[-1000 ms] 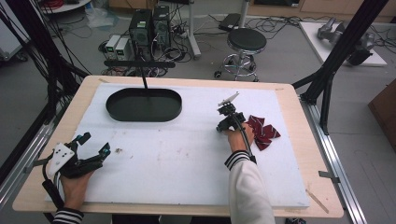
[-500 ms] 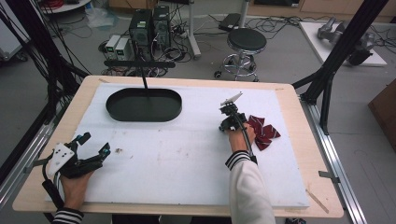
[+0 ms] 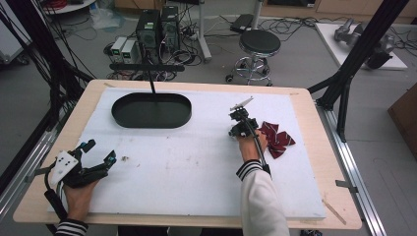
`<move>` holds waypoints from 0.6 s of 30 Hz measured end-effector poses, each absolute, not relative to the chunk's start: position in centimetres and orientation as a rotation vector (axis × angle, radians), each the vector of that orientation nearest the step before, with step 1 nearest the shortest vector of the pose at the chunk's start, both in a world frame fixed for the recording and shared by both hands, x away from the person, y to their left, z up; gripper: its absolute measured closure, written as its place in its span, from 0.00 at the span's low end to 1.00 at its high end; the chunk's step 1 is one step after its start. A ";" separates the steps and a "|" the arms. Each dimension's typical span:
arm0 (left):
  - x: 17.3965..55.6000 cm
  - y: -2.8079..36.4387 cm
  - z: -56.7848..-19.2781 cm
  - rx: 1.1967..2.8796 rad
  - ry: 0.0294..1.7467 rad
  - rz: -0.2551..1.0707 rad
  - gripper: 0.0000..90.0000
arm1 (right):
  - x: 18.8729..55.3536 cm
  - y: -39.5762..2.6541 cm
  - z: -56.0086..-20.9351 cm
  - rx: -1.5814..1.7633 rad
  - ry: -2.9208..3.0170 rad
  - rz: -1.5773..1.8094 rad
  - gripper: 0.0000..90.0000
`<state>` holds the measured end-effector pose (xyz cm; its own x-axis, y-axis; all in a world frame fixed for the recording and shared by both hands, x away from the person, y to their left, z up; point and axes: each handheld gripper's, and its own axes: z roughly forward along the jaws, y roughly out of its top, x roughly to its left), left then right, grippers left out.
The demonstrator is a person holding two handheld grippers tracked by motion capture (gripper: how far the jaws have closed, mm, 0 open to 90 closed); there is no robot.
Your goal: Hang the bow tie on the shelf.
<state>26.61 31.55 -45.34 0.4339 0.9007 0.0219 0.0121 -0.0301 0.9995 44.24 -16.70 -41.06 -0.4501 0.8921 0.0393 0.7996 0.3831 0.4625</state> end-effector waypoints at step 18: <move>26.6 31.5 -45.3 1.424 0.872 0.884 0.18 | 42.4 -16.4 -37.5 1.337 2.292 1.000 0.97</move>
<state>26.60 31.52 -45.33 0.4333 0.9009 0.0246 0.0123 -0.0331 0.9994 42.44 -16.41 -37.51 -0.5190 0.8509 0.0813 0.6385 0.3227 0.6987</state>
